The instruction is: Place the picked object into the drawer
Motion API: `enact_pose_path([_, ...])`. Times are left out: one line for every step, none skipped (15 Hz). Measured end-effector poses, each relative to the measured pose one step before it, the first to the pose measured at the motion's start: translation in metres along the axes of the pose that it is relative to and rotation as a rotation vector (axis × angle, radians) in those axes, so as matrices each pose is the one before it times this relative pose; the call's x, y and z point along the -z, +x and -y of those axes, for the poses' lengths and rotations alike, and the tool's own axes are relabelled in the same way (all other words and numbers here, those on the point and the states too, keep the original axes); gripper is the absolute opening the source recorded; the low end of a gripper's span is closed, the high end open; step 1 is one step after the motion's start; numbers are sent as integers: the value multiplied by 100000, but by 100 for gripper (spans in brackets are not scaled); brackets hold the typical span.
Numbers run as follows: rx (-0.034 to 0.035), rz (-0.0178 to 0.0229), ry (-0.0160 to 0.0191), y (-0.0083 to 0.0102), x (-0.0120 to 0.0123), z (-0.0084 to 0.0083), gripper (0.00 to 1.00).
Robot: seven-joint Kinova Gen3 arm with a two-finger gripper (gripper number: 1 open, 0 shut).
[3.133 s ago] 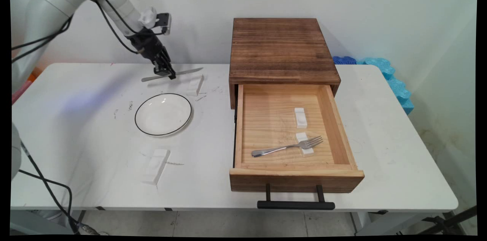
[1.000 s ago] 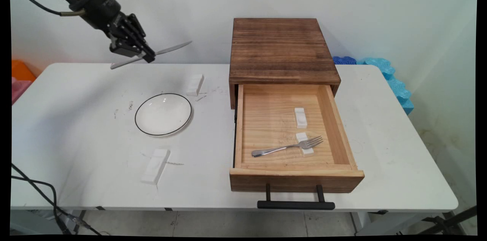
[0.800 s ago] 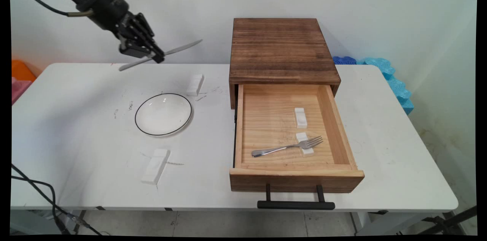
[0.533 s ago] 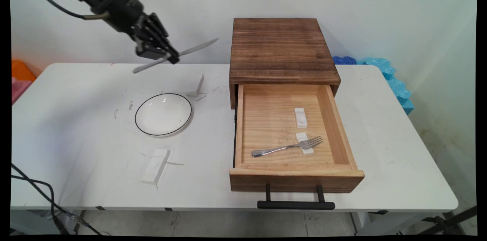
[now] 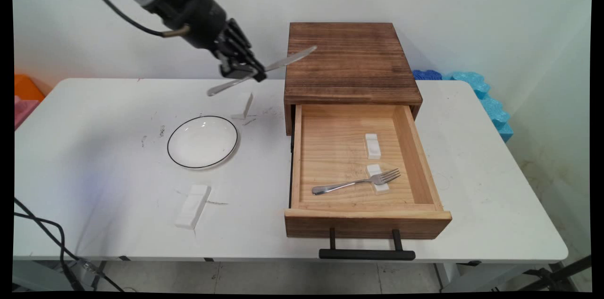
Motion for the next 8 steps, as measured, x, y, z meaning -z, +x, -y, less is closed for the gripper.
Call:
enact_pose_path([71,-397,721,595,-457,-361,0])
enact_pose_path([101,-402,726,583,-457,-342,0])
enact_pose_path([154,-440,809,668,-529,-384,0])
enact_pose_path([200,-583,847,774,-620,-429,0])
enact_pose_path([169,-543,812,744,-620,-390,0])
enact_pose_path([157,-456,650,619,-525,-309,0])
enact_pose_path([241,-462,597,604,-527,-276,0])
enact_pose_path([152,-626,717,767,-671,-335,0])
